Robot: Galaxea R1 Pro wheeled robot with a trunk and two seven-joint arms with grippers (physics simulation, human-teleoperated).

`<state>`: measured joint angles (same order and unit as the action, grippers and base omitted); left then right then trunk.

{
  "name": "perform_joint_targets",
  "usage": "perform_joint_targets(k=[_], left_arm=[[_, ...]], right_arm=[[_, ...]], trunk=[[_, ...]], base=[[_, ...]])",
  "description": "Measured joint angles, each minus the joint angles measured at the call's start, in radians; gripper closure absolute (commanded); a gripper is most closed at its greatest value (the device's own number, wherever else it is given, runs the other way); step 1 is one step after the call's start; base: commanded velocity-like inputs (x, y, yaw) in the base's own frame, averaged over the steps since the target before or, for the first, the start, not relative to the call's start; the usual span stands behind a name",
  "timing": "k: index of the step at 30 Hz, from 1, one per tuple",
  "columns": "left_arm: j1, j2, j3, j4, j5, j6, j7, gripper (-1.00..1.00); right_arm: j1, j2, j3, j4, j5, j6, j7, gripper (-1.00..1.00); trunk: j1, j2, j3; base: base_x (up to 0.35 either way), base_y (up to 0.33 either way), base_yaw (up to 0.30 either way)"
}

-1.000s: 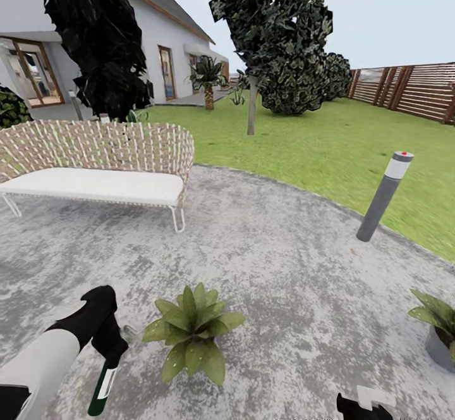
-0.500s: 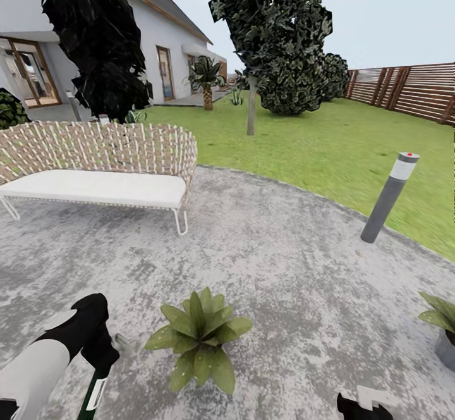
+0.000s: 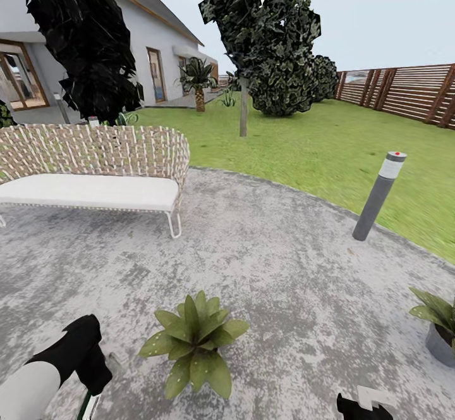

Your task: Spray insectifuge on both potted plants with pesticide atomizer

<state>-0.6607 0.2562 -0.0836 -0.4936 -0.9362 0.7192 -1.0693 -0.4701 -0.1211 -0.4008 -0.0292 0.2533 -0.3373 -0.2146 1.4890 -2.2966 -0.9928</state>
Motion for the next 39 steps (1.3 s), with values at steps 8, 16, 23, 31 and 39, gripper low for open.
perform_joint_targets(k=[8,16,23,31,39], left_arm=[[0.0,-0.071,0.023,-0.012,0.001,0.004,0.005,1.0],[0.0,-0.06,0.1,-0.012,0.001,0.001,0.004,1.0],[-0.004,-0.081,0.099,-0.014,0.003,0.003,0.004,1.0],[-0.019,-0.172,0.095,-0.024,-0.014,0.01,-0.001,1.0],[-0.017,-0.041,0.094,-0.06,-0.018,0.003,-0.037,1.0]], right_arm=[[0.0,0.0,0.0,0.0,0.0,0.0,-0.001,-1.0],[0.0,0.0,0.0,0.0,0.0,0.0,-0.002,-1.0],[0.0,-0.002,0.0,0.0,0.0,0.0,-0.003,-1.0],[0.001,-0.009,0.0,0.0,0.0,0.0,-0.003,-1.0],[0.002,-0.005,0.0,-0.001,0.0,0.0,-0.003,-1.0]], trunk=[[0.0,0.0,0.0],[0.0,0.0,0.0],[0.0,0.0,0.0],[0.0,0.0,0.0],[0.0,0.0,0.0]], base=[[-0.001,0.0,0.0],[-0.158,0.077,0.0],[-0.008,0.117,0.0],[0.0,0.002,0.0],[0.0,0.0,0.0]])
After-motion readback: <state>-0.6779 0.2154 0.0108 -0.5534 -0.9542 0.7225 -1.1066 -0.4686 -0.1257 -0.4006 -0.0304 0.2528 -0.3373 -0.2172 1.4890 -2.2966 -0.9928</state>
